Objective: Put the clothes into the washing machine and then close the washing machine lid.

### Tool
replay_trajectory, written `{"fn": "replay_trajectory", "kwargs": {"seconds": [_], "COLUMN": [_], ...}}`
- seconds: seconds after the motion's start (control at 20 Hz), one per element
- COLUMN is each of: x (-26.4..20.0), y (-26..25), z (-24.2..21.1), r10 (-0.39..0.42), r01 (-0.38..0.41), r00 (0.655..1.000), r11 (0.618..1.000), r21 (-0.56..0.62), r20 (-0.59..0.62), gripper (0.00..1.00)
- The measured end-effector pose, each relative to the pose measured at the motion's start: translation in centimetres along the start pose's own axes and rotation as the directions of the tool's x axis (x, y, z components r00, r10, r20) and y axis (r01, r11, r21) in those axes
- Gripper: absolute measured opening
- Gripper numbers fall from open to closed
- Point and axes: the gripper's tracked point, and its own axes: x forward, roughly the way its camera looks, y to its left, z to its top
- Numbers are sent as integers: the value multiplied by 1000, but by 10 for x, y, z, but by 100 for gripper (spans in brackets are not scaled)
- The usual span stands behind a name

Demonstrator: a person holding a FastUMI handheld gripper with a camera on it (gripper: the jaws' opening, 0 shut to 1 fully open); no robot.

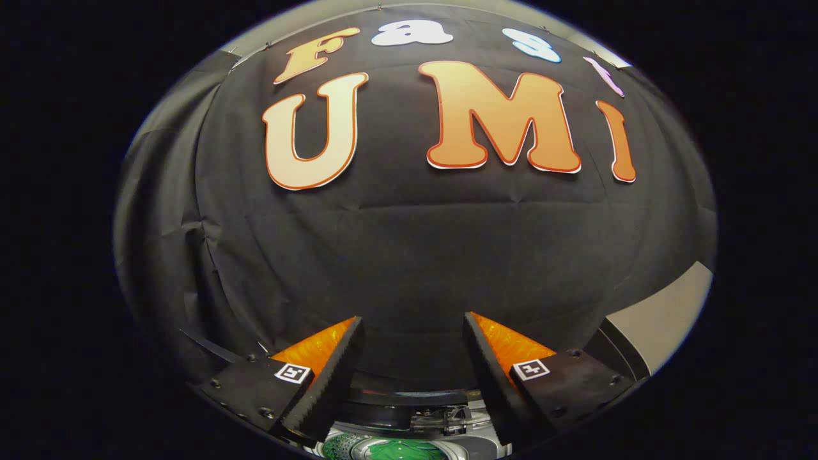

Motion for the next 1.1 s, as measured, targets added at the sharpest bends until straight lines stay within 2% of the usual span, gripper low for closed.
{"fn": "replay_trajectory", "kwargs": {"seconds": [0.8,0.95,1.1], "x": [-93,-115,-134], "y": [5,6,-4], "z": [-55,-84,-133], "r10": [31,37,9], "r01": [-31,-38,-15], "r00": [999,999,995], "r11": [999,999,998], "r21": [-23,-25,-68], "r20": [8,-22,-96], "gripper": [99,99,99]}}
